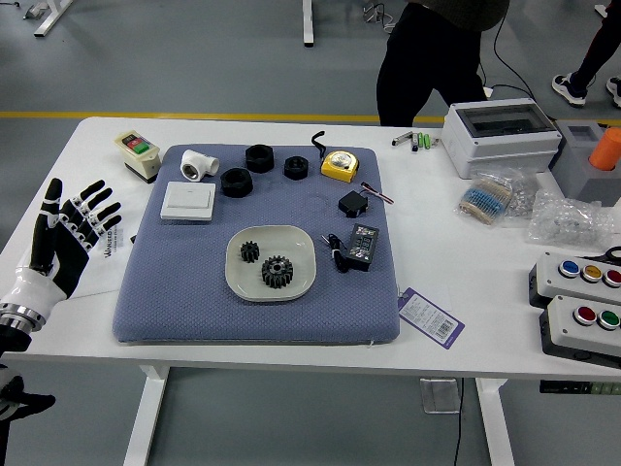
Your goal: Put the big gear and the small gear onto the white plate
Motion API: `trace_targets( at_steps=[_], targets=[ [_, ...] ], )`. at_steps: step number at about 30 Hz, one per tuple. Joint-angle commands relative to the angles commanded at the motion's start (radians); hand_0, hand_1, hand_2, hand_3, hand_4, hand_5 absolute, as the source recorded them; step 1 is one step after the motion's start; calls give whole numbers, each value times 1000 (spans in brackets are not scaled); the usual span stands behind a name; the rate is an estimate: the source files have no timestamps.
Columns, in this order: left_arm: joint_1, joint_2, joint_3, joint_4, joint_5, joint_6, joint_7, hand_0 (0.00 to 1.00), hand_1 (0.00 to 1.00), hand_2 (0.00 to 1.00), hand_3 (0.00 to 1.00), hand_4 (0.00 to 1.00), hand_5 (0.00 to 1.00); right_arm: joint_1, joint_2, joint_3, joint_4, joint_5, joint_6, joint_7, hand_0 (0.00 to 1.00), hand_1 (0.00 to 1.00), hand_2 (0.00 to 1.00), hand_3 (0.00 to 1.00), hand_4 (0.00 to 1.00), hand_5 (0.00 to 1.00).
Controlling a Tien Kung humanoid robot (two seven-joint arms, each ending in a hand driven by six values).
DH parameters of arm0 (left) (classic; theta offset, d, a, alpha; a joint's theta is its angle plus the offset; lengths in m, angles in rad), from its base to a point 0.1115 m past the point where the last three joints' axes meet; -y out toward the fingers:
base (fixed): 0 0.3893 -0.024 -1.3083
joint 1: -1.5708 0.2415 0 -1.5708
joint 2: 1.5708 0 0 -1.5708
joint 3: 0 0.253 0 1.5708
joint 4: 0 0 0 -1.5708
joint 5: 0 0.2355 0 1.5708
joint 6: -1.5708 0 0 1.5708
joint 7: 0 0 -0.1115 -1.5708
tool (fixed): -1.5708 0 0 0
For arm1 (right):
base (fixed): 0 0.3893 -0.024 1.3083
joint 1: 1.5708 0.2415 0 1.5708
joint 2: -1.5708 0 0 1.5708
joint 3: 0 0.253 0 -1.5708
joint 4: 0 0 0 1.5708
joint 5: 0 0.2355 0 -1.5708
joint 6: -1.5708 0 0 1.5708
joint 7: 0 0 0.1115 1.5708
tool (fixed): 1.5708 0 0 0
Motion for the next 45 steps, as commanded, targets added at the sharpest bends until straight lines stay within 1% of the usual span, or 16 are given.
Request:
trace_targets(
  at_steps=[3,4,7,13,23,45],
  targets=[
    [-1,-5,0,-2,24,2,-14,890,896,923,867,988,998,2,-1,0,0,-1,0,0,717,720,748,601,868,722],
    [-1,-7,0,-5,45,2,-28,890,896,923,867,988,998,2,-1,0,0,-1,0,0,717,720,748,601,868,722],
    [1,-5,2,-6,83,1,-48,893,911,933,870,987,998,3,-2,1,1,-1,1,1,716,720,747,601,868,721],
    [5,-7,6,6,108,6,-66,902,917,941,874,986,998,2,-2,2,1,0,1,1,717,719,748,601,868,721],
    [12,-8,25,18,115,20,-71,906,922,952,881,984,998,-1,-1,-13,1,4,0,2,716,720,748,601,868,720],
    [22,-6,35,37,139,37,-73,916,929,971,894,977,998,-9,3,-48,-1,15,-4,2,716,722,750,601,868,720]
  ],
)
